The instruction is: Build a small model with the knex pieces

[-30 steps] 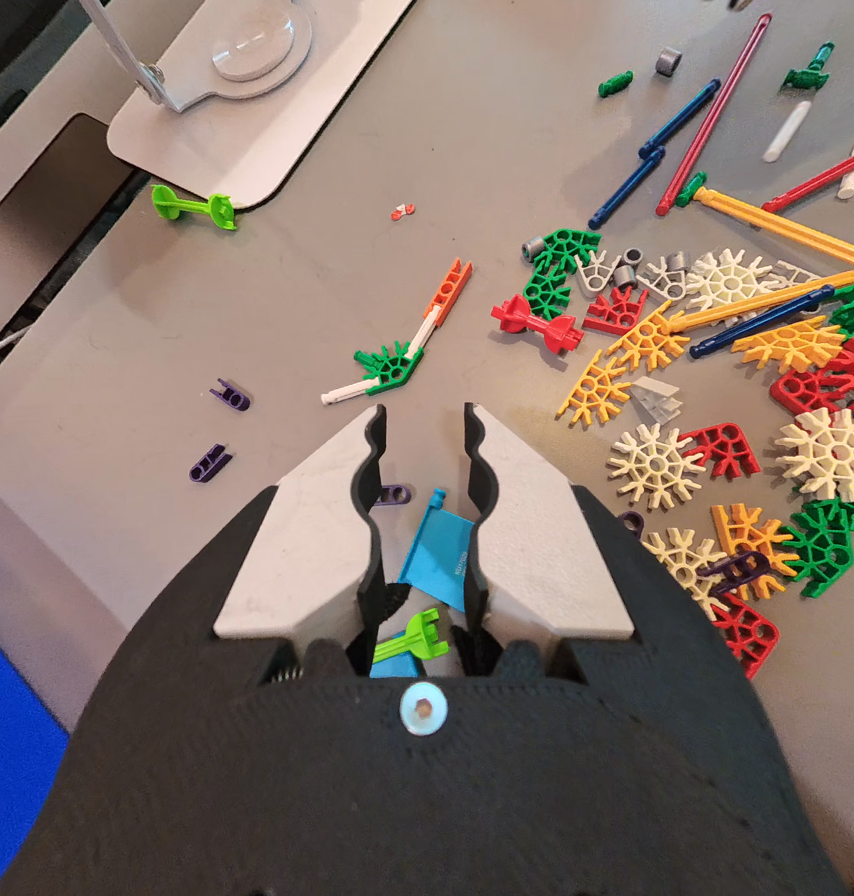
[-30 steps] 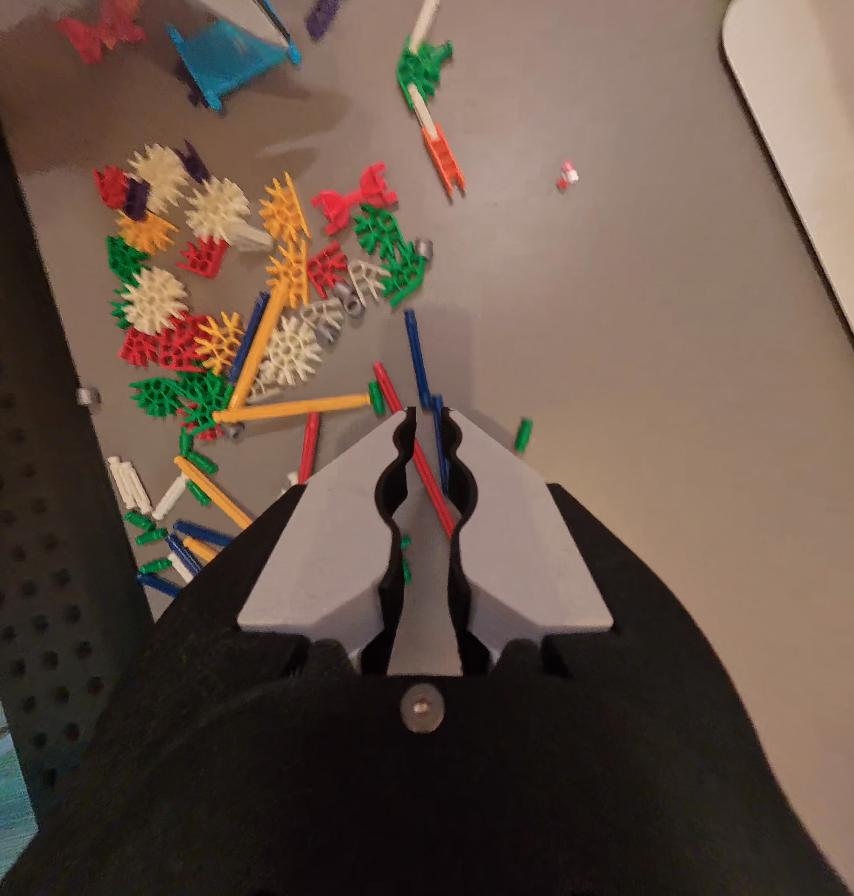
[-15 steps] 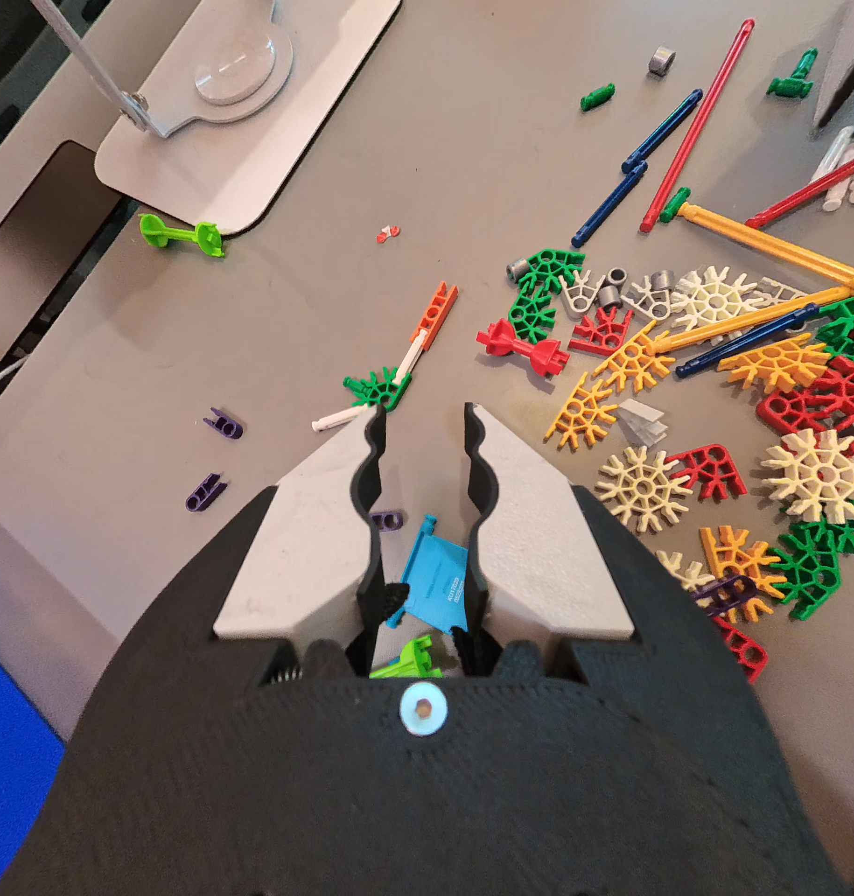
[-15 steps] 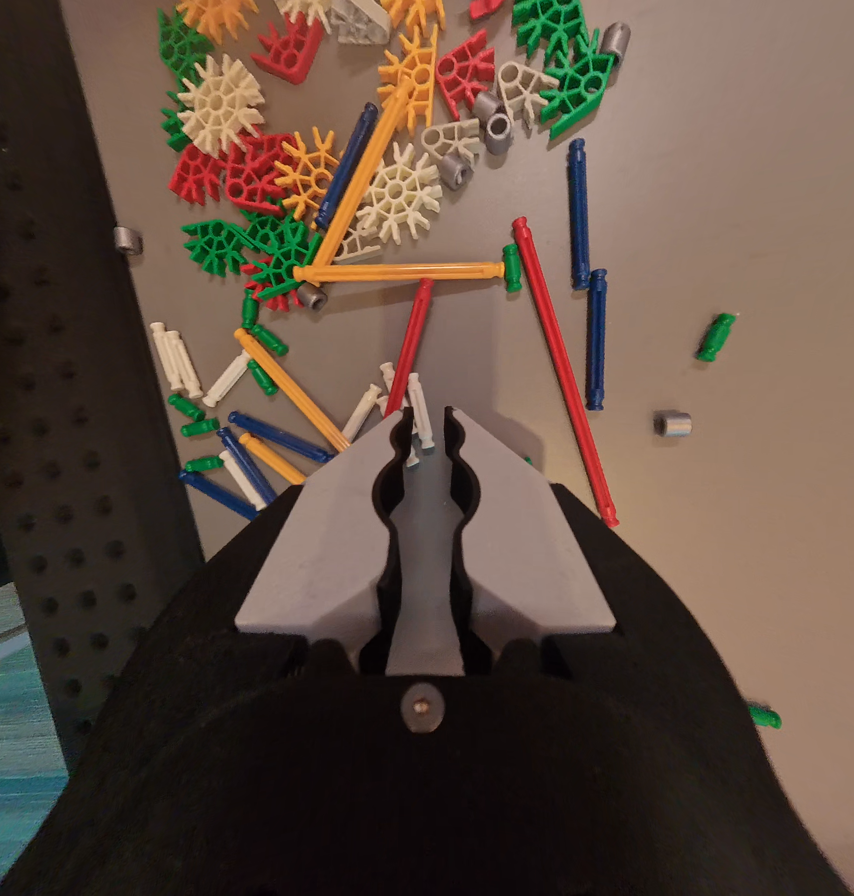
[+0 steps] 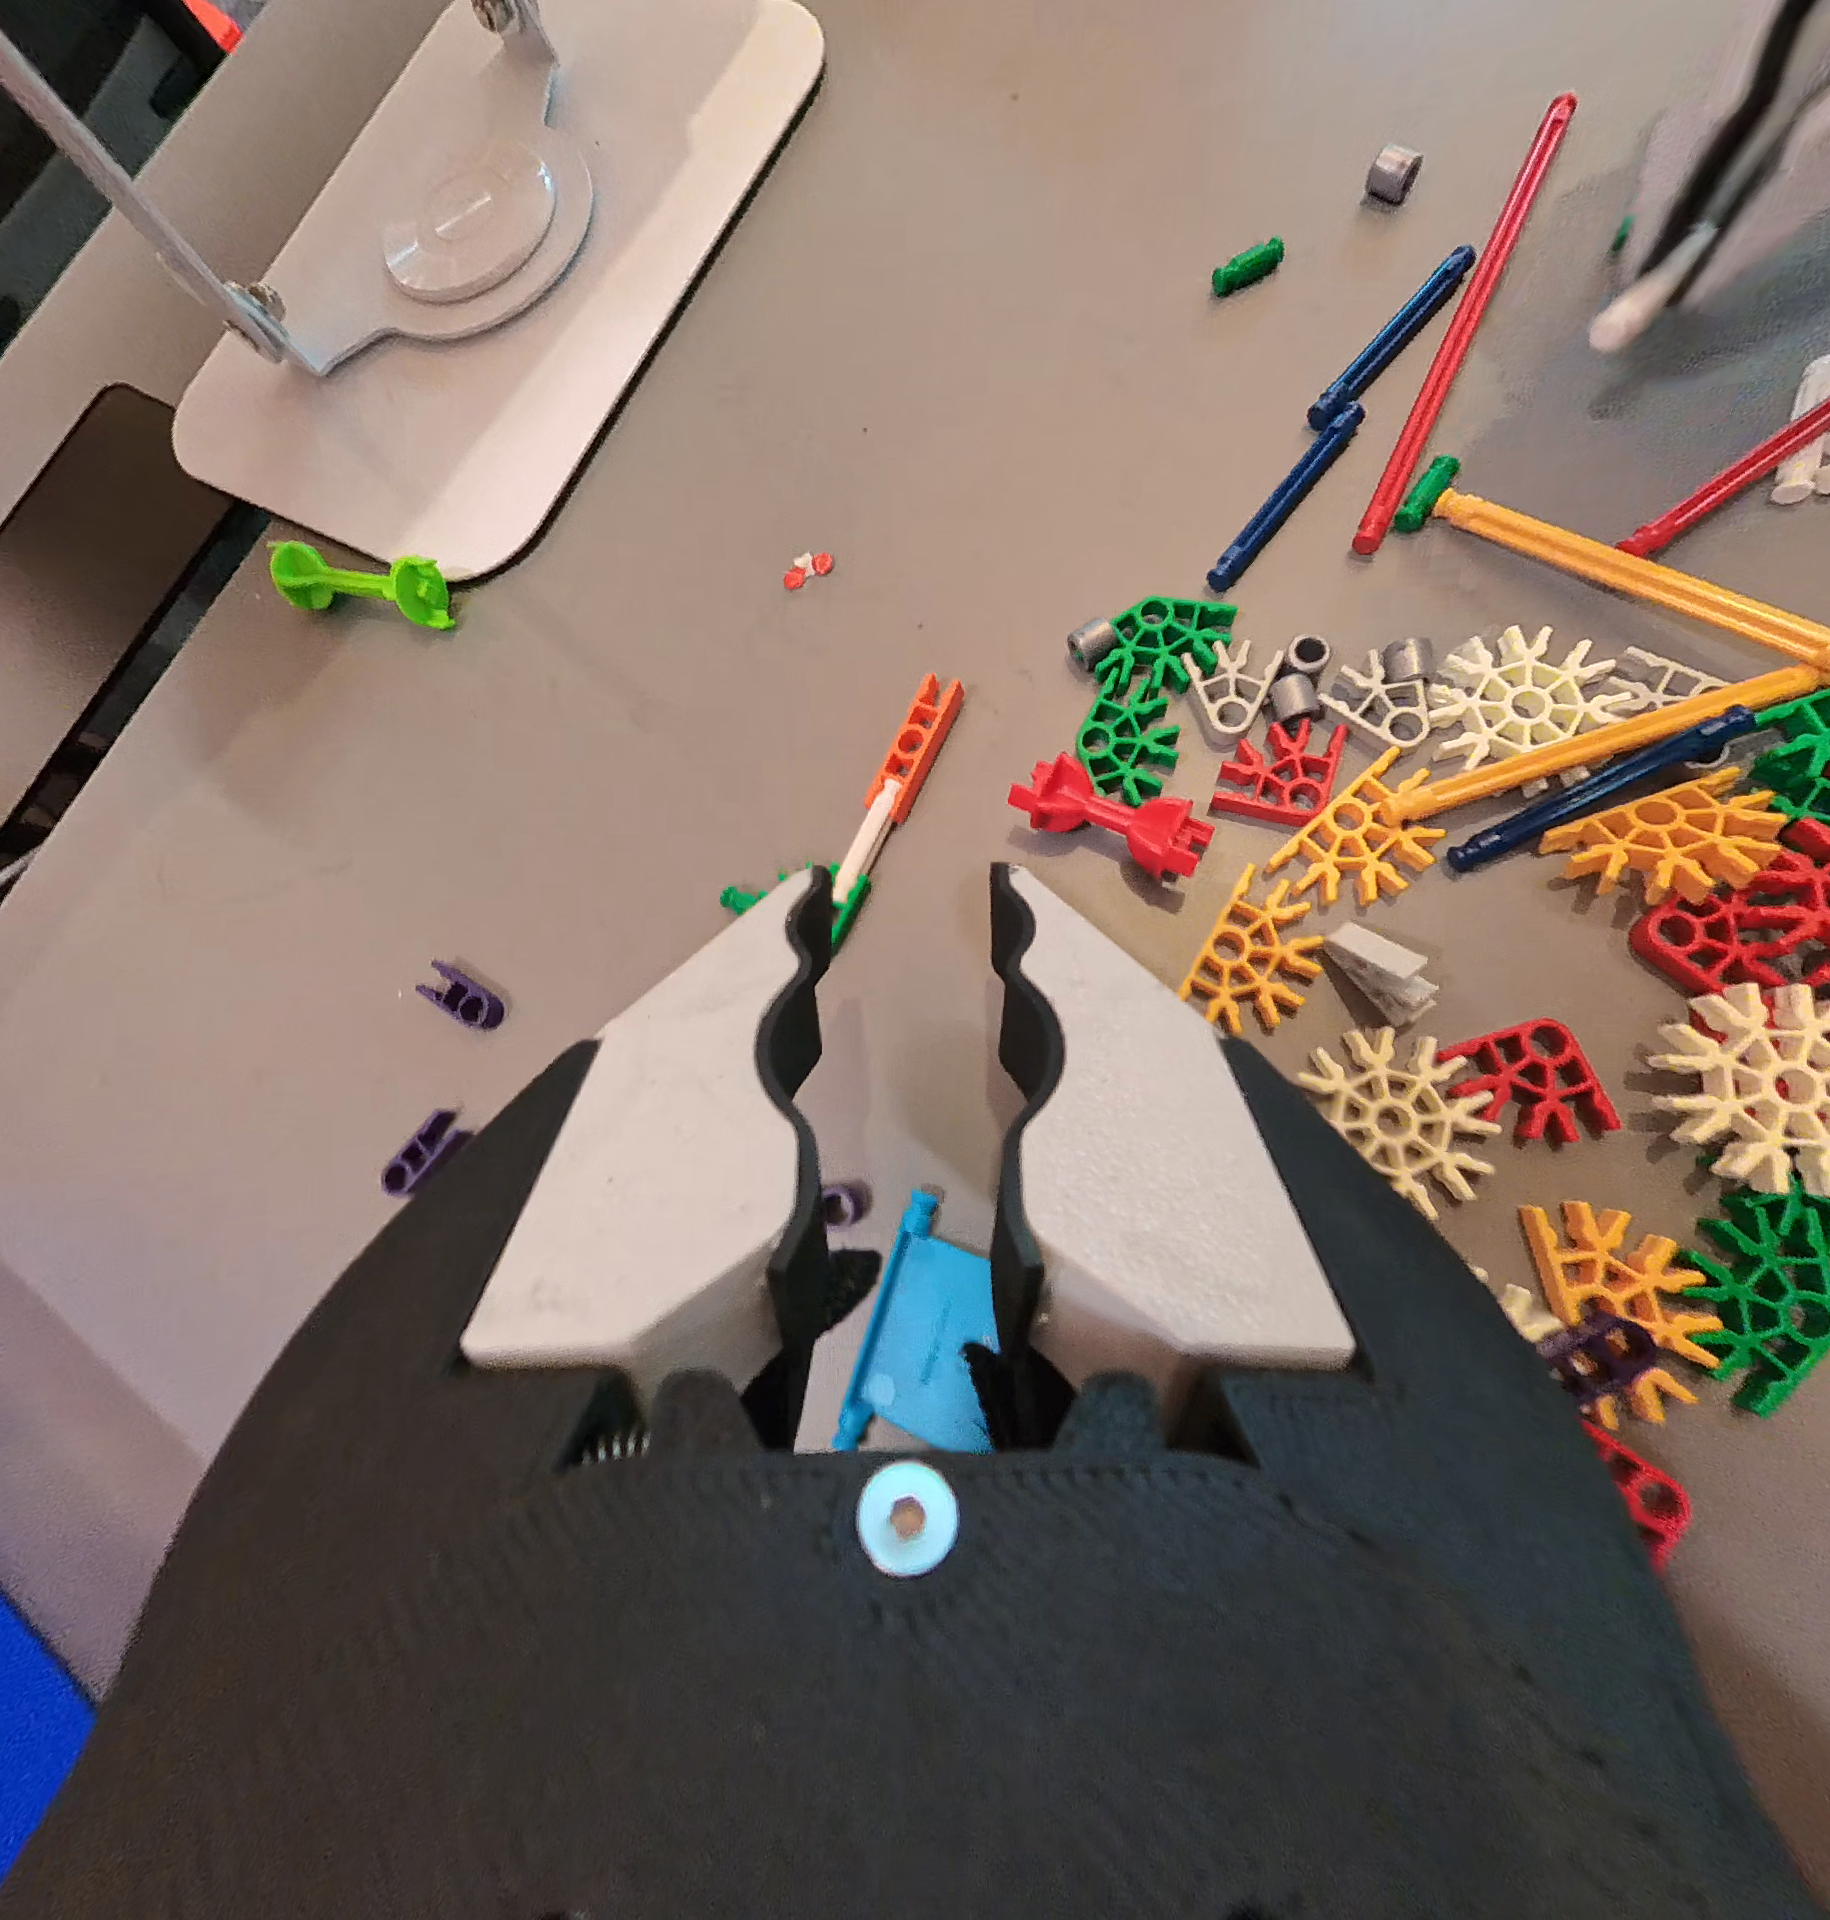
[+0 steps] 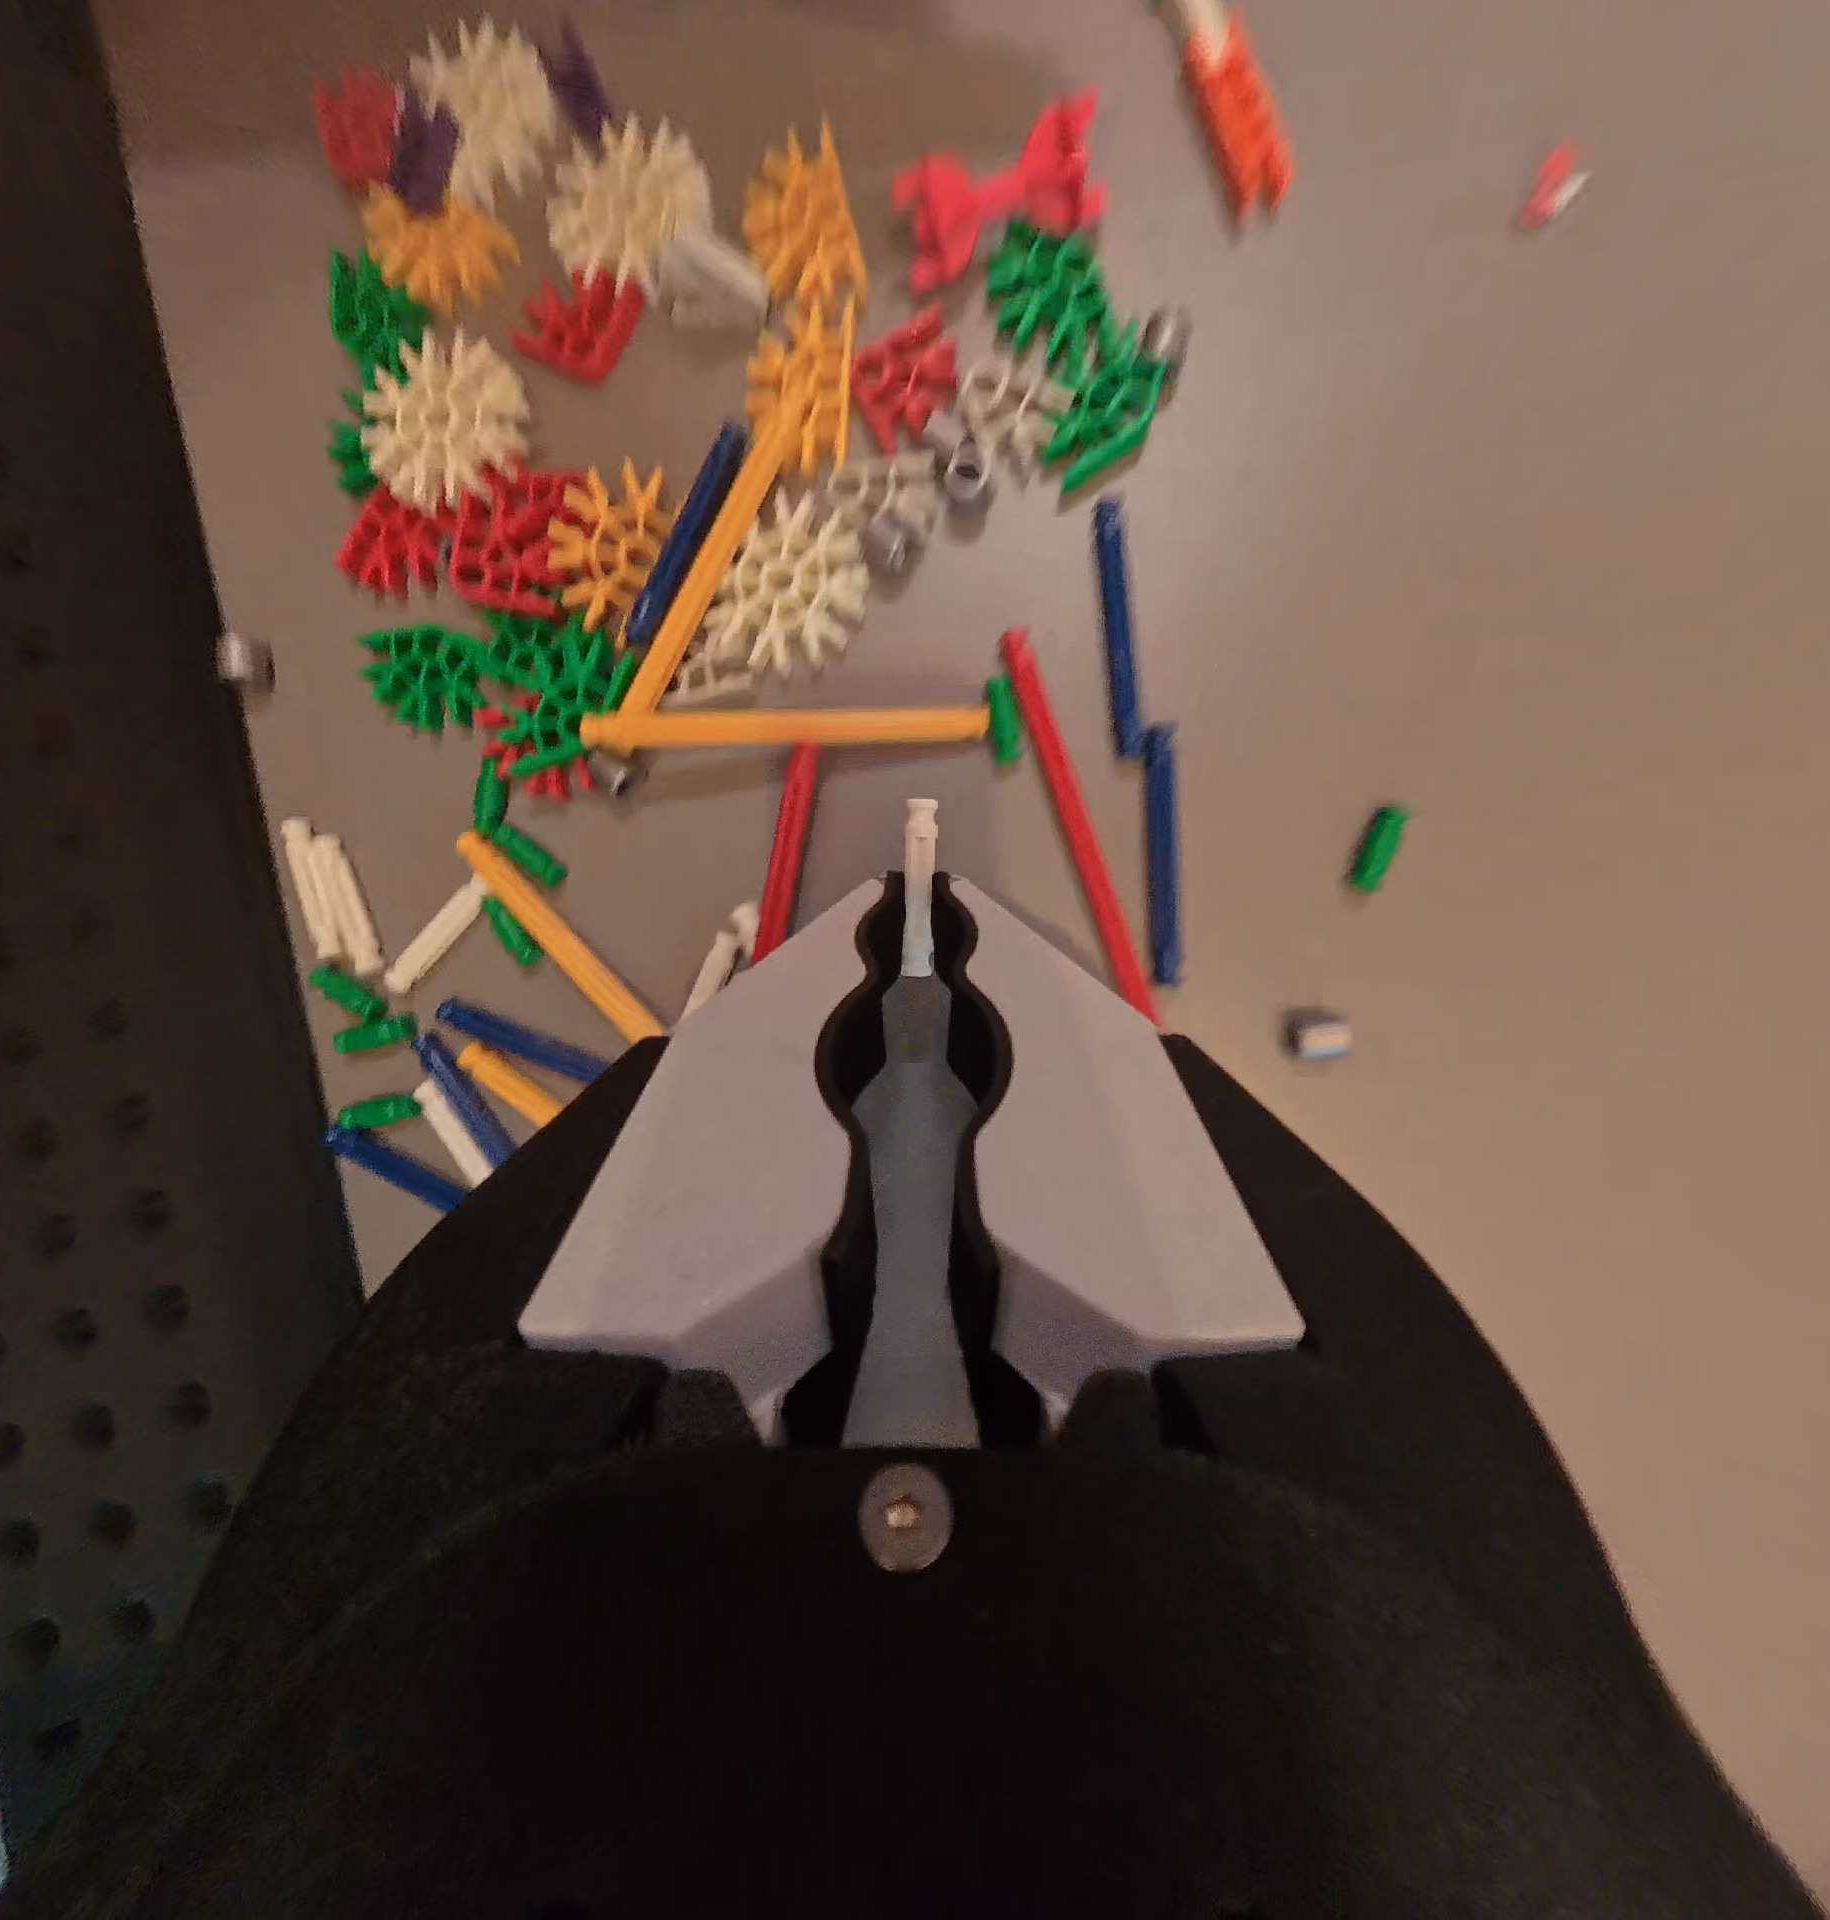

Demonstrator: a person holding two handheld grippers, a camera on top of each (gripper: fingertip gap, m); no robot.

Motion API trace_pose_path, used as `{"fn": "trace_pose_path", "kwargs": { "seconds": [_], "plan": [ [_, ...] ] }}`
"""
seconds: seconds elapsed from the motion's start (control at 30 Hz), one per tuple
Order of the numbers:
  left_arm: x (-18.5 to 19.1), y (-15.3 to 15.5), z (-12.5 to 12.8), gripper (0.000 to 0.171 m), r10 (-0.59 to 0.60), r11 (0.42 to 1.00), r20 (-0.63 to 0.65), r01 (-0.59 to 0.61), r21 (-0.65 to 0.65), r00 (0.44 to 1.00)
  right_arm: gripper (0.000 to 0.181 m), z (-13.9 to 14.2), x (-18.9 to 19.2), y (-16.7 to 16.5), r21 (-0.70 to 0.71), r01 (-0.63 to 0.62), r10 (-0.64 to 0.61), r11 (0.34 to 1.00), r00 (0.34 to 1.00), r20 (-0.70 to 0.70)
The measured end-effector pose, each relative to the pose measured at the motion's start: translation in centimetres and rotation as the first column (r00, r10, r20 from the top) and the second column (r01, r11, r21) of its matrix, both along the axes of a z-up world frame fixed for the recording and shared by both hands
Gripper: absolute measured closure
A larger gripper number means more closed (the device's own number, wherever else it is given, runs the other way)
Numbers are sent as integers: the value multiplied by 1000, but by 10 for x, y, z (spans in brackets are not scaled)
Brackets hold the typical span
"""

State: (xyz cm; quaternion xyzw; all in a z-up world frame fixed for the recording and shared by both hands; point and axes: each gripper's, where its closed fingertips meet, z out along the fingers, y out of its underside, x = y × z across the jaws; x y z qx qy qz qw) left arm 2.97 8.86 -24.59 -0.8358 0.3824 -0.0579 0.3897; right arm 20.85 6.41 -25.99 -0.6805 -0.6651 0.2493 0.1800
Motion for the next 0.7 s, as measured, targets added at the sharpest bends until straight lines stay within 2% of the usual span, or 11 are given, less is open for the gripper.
{"fn": "trace_pose_path", "kwargs": {
  "seconds": [0.1, 0.17, 0.4, 0.47, 0.7],
  "plan": [
    [4, 12, -4, 155, -29, 1000, -10, 29, -3, 1000, 178, 22, -32, 25, 64, -24, 27, 998, 999, -43],
    [6, 20, -11, 154, -44, 998, -3, 43, -48, 999, 179, 28, -57, 38, 91, -67, 71, 994, 996, -49],
    [14, 37, -31, 156, -115, 989, -44, 110, -97, 992, 178, 3, -112, 64, 86, -235, 234, 968, 972, 28],
    [17, 36, -36, 162, -138, 984, -37, 132, -118, 990, 178, -5, -120, 66, 69, -265, 262, 962, 964, 48],
    [17, 39, -37, 167, -152, 979, 4, 151, -137, 988, 179, -23, -129, 69, 58, -312, 306, 948, 947, 96]
  ]
}}
